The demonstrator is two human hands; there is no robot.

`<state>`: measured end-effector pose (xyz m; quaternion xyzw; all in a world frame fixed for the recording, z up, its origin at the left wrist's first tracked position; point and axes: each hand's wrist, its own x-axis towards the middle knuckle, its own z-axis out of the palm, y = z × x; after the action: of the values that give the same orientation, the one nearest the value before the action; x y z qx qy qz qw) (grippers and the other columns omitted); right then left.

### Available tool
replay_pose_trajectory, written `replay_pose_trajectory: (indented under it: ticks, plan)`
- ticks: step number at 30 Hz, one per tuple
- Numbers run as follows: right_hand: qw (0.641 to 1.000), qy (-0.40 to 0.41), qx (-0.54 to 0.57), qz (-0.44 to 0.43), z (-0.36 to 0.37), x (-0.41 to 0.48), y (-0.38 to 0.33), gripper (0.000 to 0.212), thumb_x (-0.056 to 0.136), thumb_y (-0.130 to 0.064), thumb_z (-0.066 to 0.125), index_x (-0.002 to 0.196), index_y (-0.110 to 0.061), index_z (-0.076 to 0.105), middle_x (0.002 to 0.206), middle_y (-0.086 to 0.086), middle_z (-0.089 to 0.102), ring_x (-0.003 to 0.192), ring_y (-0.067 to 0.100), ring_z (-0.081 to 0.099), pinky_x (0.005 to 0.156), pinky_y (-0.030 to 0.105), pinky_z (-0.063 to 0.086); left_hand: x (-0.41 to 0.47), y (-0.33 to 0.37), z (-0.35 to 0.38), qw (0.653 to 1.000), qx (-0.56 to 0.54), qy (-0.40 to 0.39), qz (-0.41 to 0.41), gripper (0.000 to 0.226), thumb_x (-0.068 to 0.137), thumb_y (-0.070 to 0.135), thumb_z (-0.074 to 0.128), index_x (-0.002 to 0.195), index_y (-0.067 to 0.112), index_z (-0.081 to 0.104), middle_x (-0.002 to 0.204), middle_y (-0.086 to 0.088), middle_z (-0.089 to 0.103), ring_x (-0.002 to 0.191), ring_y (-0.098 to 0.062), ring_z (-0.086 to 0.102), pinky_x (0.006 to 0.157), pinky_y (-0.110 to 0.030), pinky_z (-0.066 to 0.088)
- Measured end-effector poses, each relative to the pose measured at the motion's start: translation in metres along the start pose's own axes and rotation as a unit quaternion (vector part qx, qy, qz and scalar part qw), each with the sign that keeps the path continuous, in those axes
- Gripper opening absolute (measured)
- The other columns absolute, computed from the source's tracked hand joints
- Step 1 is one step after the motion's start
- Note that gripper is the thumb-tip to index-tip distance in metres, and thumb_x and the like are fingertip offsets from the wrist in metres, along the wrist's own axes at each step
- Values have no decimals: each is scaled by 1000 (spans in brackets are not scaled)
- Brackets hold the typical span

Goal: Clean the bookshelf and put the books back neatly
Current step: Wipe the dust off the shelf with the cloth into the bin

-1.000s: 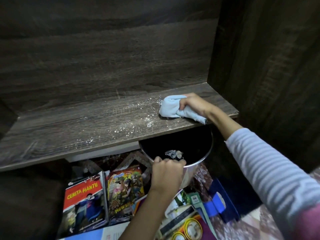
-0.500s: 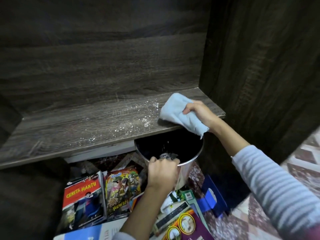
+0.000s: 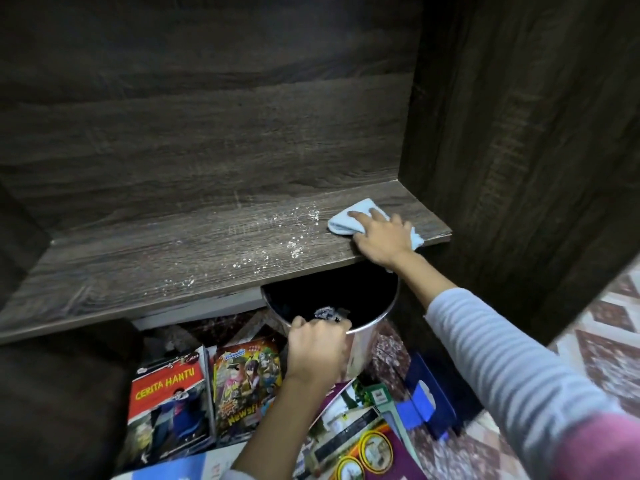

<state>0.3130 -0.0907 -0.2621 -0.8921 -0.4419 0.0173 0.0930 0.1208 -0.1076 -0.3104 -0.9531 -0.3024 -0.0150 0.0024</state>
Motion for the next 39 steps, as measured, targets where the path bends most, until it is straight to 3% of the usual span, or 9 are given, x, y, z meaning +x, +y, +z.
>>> replay_pose_trajectory:
  ticks: [8,13,16,19,23,25,32,35,39]
  plan:
    - [983,8,22,-181,8,-45,-27,50,92,-25,45,138,-43,40,151,-10,34,124,29,37,101,38,25,-14,-13,-9,999,38,-1,-2,20,94,24,48,113,23,53,110,-1,65,105,-22,59,91,-32,33]
    - [899,-10,406,-167,-19,-42,-17,35,89,0,51,119,-12,63,121,7,64,109,15,56,97,27,40,-24,-22,-11,1000,27,-2,-13,20,94,20,47,112,24,54,106,0,67,102,-21,60,91,-31,32]
    - [968,107,227,-28,-19,-20,1,40,91,-18,49,131,-24,53,126,10,61,117,31,52,97,39,40,-30,-28,-13,1000,17,0,-10,18,93,20,50,110,25,55,104,0,67,100,-21,60,90,-32,33]
    - [996,32,30,73,-7,-8,11,51,94,-36,41,144,-29,31,147,13,37,128,40,34,104,45,26,-32,-33,-11,1000,7,19,4,17,92,21,53,108,24,56,101,1,67,98,-21,61,88,-32,34]
    - [995,15,22,97,2,13,2,57,96,-48,31,148,-28,20,155,15,19,136,39,23,109,48,17,-32,-40,-9,999,-13,23,30,36,38,25,90,61,24,63,46,5,57,44,-13,57,56,-24,44]
    - [994,6,20,104,0,25,-1,58,97,-48,30,149,-27,18,155,16,17,137,40,22,110,48,15,-28,-44,1,998,-10,46,35,42,24,25,92,55,23,62,40,5,53,37,-12,53,50,-22,43]
    - [996,3,13,83,3,60,-14,57,96,-45,31,148,-26,20,155,15,20,138,39,23,110,47,16,-22,-49,-3,999,25,22,17,16,90,13,52,104,22,56,98,-2,68,96,-24,62,86,-34,34]
    - [998,4,14,56,6,73,-21,56,96,-45,32,147,-27,22,154,13,23,137,39,25,110,48,17,-20,-50,-2,1000,18,16,7,15,90,14,54,103,22,58,95,-2,69,92,-23,64,88,-34,36]
    - [999,-1,29,27,10,89,-35,55,95,-45,34,146,-27,26,152,14,27,136,39,28,109,48,19,-18,-53,1,1000,13,1,24,25,60,22,85,74,24,65,54,3,63,53,-16,62,67,-29,46]
